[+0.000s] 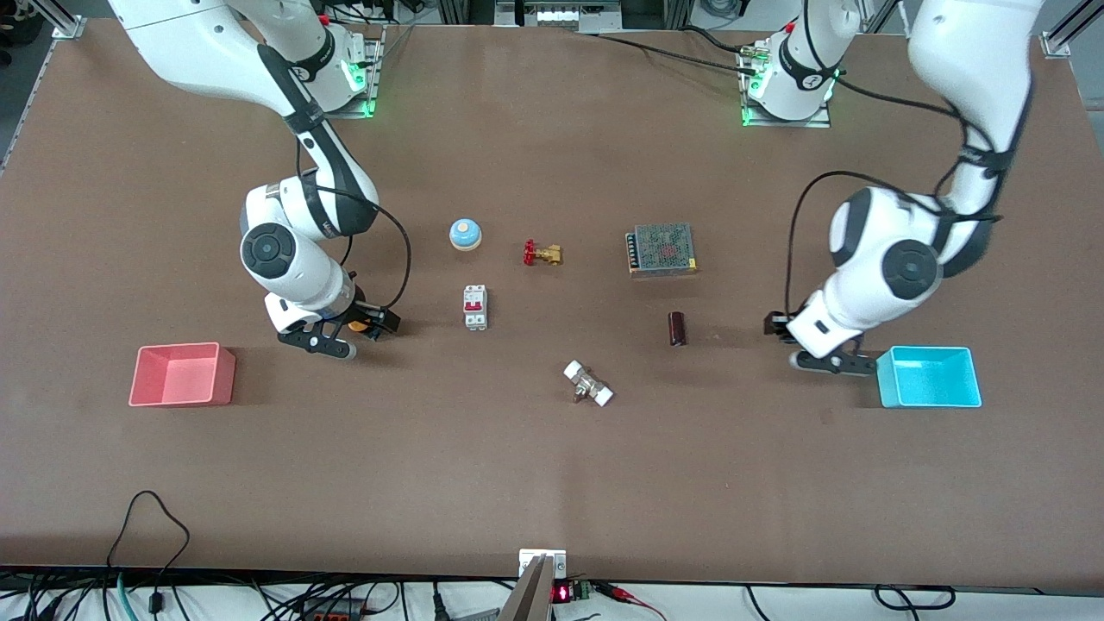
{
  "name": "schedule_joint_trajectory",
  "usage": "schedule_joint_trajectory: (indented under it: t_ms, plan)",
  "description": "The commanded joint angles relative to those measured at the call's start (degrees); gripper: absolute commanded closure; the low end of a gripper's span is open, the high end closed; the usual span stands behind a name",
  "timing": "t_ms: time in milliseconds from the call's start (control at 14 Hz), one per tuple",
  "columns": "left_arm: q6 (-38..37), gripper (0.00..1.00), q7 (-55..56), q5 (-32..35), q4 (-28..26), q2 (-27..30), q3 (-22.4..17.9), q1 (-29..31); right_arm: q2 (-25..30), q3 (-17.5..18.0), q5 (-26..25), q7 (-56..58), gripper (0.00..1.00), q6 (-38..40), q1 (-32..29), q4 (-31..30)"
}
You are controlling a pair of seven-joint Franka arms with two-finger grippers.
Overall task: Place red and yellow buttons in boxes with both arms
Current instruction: 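Carry the red button with the left gripper over the cyan box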
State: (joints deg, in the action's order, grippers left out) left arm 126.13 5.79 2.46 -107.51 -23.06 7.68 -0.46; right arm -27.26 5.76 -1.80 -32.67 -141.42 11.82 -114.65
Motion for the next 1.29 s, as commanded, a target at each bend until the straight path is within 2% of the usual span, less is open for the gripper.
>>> schedule_joint_trajectory:
  t_ms: [0,286,643,714,1000,1214]
  plan:
    - [-9.75,0.82,-1.48,1.15,9.84,-0.41,-1.17,0.73,0.37,0.22,-0.93,-1.34,0.00,-0.17,-0.05,-0.40]
    - [-12.49,0.83,-4.98,1.23,14.25,-1.72,-1.70,5.28,0.37,0.13,-0.93,-0.82,0.00,-0.17,-0.84,-0.05]
    - [-10.56,0.83,-13.77,1.50,19.52,-9.44,-1.61,14.16,-0.07,0.13,-1.02,-0.81,0.00,-0.52,-1.10,0.13]
    - [-9.16,0.83,-14.83,1.50,19.79,-10.42,-1.61,15.22,-0.24,0.13,-1.02,-0.55,0.05,-0.61,-1.10,0.13]
    - [-1.61,0.83,-15.19,4.13,19.36,-14.99,-2.05,17.69,-0.33,0.13,-1.45,-0.02,0.43,-0.70,-1.19,0.04]
    - [-0.62,0.82,-16.07,4.05,19.09,-16.75,-2.05,18.74,-0.33,0.13,-1.63,0.06,0.65,-0.70,-1.10,0.04]
